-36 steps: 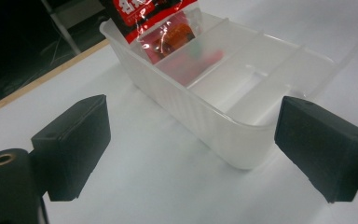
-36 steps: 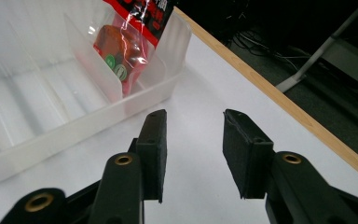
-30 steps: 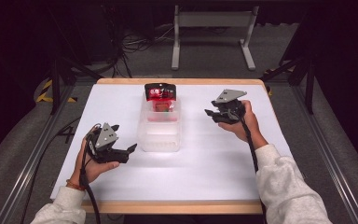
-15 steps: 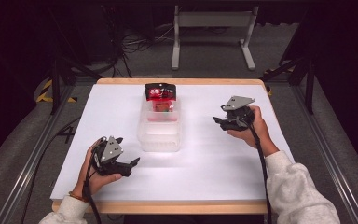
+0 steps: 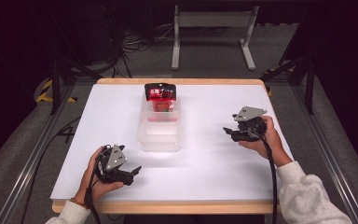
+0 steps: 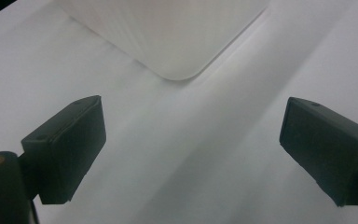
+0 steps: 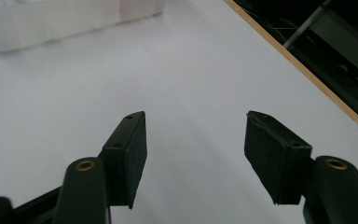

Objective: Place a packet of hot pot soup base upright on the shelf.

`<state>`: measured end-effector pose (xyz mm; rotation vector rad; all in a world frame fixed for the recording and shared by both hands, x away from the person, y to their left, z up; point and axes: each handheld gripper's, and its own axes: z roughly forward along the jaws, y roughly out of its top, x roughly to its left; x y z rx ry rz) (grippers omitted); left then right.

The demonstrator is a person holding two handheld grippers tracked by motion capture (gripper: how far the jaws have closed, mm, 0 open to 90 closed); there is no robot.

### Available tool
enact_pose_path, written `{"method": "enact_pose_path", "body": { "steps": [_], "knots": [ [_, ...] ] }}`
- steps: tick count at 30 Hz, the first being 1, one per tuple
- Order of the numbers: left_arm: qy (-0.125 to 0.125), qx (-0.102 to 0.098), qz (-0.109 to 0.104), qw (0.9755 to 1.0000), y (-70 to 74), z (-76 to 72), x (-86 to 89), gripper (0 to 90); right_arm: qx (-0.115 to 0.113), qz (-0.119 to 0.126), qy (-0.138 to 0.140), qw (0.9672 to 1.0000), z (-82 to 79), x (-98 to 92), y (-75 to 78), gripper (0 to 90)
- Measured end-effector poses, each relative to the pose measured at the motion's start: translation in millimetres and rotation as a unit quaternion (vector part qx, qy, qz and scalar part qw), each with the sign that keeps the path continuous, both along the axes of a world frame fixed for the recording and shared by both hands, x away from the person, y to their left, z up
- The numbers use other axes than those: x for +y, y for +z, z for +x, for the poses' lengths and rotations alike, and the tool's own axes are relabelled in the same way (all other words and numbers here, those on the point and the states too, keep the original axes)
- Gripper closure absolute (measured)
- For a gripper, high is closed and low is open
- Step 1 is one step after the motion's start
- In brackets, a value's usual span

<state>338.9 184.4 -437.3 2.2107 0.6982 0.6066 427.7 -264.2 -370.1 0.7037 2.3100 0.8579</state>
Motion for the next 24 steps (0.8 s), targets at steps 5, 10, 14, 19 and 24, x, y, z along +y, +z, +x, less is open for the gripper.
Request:
{"method": "enact_pose_path", "body": {
  "steps": [5, 10, 14, 19, 24],
  "knots": [
    [-0.001, 0.001, 0.001, 1.0, -1.7, -1.5, -0.6, 7.4, 0.006, -0.003, 0.001, 1.0, -12.9, -10.3, -7.4, 36.8],
    [-0.003, 0.002, 0.005, 1.0, -2.5, -3.3, -1.2, 7.2, 0.01, -0.009, 0.0, 0.9999, -21.7, -19.1, -13.6, 34.8],
    [-0.004, 0.001, 0.005, 1.0, -3.0, -4.0, -0.8, 7.1, 0.01, -0.006, -0.001, 0.9999, -30.9, -28.4, -17.7, 32.4],
    [-0.001, 0.005, 0.004, 1.0, -4.1, -4.2, 0.2, 6.9, 0.009, -0.007, -0.002, 0.9999, -41.6, -37.3, -23.1, 30.6],
    [-0.005, 0.005, 0.008, 0.9999, -5.4, -3.9, -0.5, 6.9, 0.01, -0.008, -0.003, 0.9999, -50.5, -43.9, -29.2, 28.4]
  ]
}}
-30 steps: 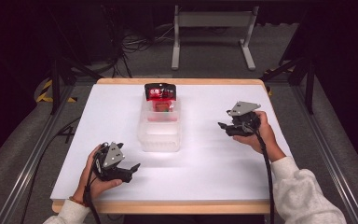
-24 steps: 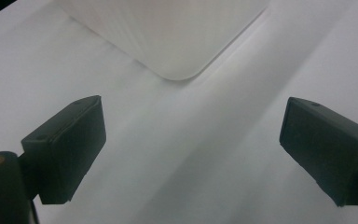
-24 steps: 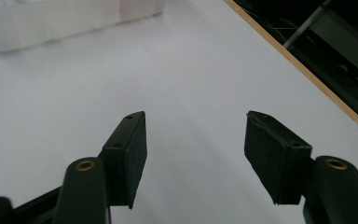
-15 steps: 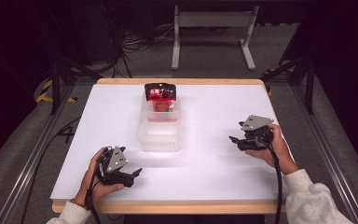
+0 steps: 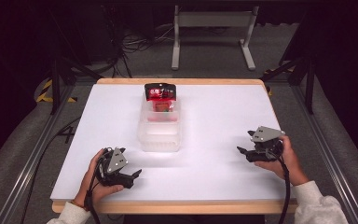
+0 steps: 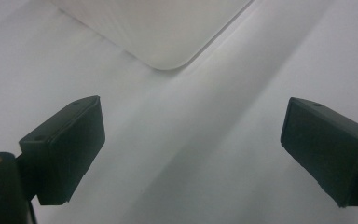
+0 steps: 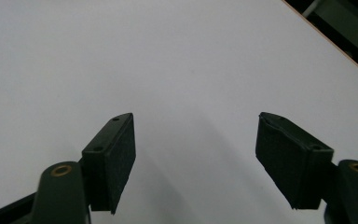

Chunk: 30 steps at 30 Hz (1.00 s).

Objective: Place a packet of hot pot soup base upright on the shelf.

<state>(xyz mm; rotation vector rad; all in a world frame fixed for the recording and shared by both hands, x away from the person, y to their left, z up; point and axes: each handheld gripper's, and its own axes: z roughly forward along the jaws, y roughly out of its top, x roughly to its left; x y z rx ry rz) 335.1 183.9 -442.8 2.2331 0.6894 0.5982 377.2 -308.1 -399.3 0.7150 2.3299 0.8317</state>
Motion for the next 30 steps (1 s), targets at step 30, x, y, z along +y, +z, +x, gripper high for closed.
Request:
{"method": "enact_pose_path", "body": {
  "steps": [30],
  "knots": [
    [-0.009, -0.002, 0.0, 1.0, -2.4, -6.7, -0.4, 6.8, -0.008, 0.037, -0.031, 0.9988, -53.1, -46.2, -24.3, 17.8]
  ]
}}
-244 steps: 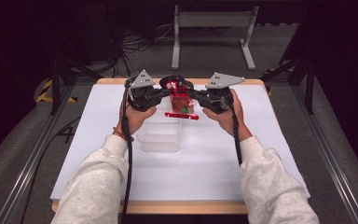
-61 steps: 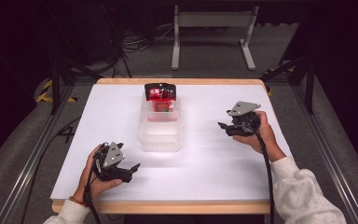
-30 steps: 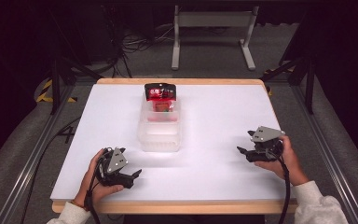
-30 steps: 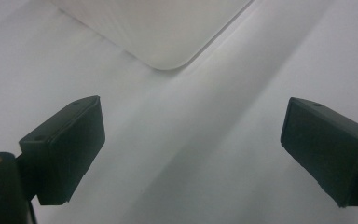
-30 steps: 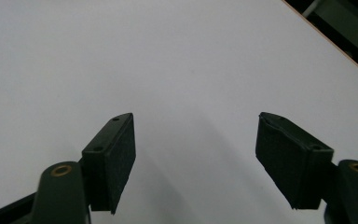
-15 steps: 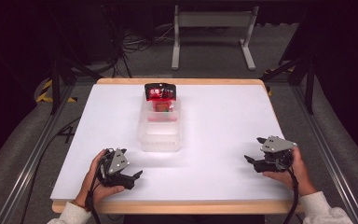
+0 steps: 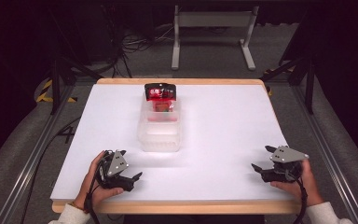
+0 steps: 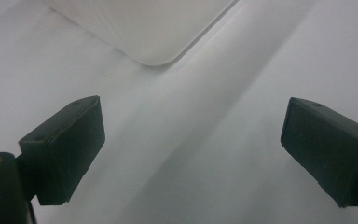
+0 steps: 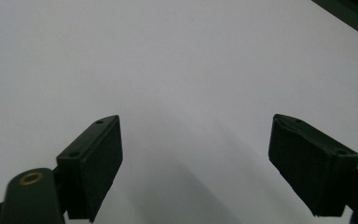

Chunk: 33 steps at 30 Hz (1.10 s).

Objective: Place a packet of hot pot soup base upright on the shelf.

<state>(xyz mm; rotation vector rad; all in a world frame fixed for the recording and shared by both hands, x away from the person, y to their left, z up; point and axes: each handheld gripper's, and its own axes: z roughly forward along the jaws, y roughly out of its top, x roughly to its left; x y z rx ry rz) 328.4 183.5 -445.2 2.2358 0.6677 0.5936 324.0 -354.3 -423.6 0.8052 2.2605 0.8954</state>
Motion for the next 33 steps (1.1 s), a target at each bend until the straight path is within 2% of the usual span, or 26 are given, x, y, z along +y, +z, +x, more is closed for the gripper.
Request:
{"method": "enact_pose_path", "body": {
  "steps": [10, 13, 16, 17, 19, 21, 33],
  "knots": [
    [0.0, 0.002, -0.008, 1.0, -0.6, -3.6, 0.9, 6.8, -0.001, 0.036, -0.019, 0.9992, -17.0, -20.0, -5.0, 16.2],
    [0.001, -0.001, -0.016, 0.9999, 1.2, -5.1, 3.6, 6.8, -0.001, 0.041, -0.02, 0.999, -21.1, -23.2, -6.9, 15.8],
    [0.003, -0.004, -0.043, 0.9991, 2.9, -7.9, 7.6, 7.1, -0.009, 0.061, -0.02, 0.9979, -27.1, -26.1, -5.6, 15.4],
    [0.003, -0.004, -0.043, 0.9991, 2.9, -7.9, 7.6, 7.1, -0.009, 0.061, -0.02, 0.9979, -27.1, -26.1, -5.6, 15.4],
    [0.005, -0.007, -0.046, 0.9989, 3.3, -9.0, 9.3, 7.1, -0.014, 0.076, -0.019, 0.9968, -31.1, -28.1, -5.0, 15.4],
    [0.006, -0.006, -0.05, 0.9987, 3.1, -9.2, 10.3, 7.0, -0.016, 0.079, -0.02, 0.9966, -32.9, -28.9, -5.5, 15.2],
    [0.002, -0.002, -0.044, 0.999, 1.4, -8.9, 7.3, 7.0, -0.02, 0.077, -0.024, 0.9966, -33.4, -28.2, -5.2, 14.6]
  ]
}}
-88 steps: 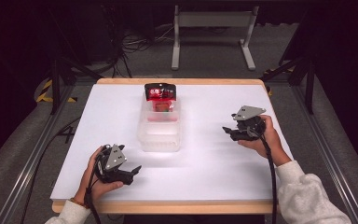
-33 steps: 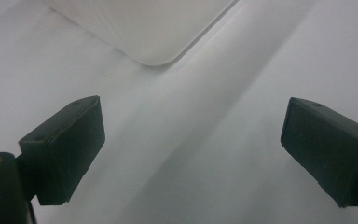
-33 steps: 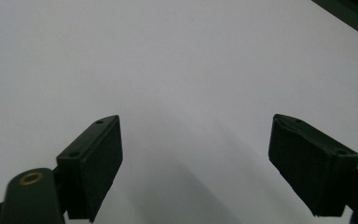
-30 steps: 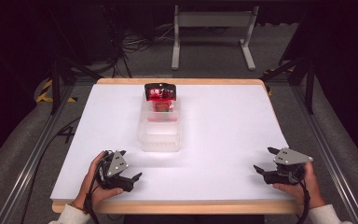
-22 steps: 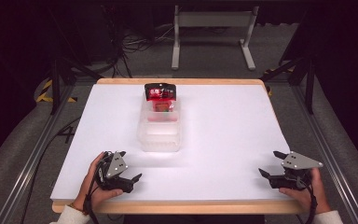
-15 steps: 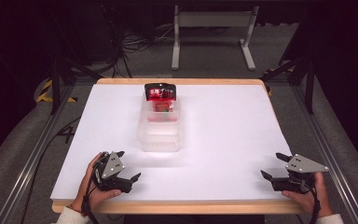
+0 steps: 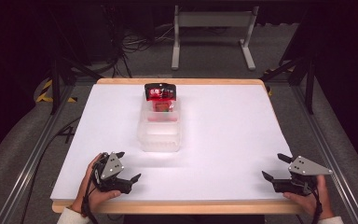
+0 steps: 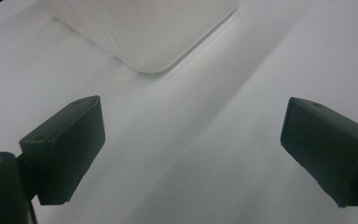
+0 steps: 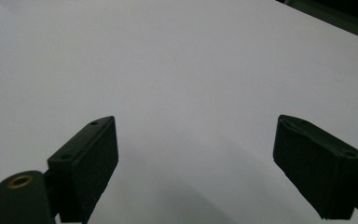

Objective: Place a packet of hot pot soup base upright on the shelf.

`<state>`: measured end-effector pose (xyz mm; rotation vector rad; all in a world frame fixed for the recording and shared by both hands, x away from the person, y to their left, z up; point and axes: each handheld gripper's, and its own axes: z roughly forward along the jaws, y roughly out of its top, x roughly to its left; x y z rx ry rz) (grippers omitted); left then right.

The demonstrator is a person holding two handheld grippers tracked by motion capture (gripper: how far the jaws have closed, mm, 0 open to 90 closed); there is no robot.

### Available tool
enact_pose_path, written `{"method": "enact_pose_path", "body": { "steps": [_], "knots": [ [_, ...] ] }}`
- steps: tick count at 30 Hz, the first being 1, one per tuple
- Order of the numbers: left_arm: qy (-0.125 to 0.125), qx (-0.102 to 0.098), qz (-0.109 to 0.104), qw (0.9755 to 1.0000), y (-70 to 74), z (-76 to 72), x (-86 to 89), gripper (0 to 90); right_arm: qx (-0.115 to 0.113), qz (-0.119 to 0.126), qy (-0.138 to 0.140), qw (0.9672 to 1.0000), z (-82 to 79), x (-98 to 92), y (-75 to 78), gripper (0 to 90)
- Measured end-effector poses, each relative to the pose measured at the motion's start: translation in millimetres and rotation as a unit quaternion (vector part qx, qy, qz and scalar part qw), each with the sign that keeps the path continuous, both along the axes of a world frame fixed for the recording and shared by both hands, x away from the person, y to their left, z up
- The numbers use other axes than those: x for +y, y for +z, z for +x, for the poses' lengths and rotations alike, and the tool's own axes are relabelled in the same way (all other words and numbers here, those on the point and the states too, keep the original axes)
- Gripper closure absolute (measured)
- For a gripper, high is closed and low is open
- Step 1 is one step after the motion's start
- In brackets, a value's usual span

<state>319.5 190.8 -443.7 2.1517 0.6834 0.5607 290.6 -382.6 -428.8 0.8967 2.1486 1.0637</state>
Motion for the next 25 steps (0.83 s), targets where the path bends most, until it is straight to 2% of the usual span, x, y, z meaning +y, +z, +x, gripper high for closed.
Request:
{"method": "enact_pose_path", "body": {
  "steps": [7, 25],
  "knots": [
    [-0.002, 0.0, 0.004, 1.0, -0.6, 1.1, -1.2, 6.9, -0.003, -0.009, -0.001, 1.0, -0.4, 3.0, 0.1, 14.4],
    [-0.002, -0.001, 0.012, 0.9999, -0.4, 3.4, -5.1, 6.8, -0.006, -0.012, 0.004, 0.9999, -3.7, 6.5, 0.9, 13.2]
  ]
}}
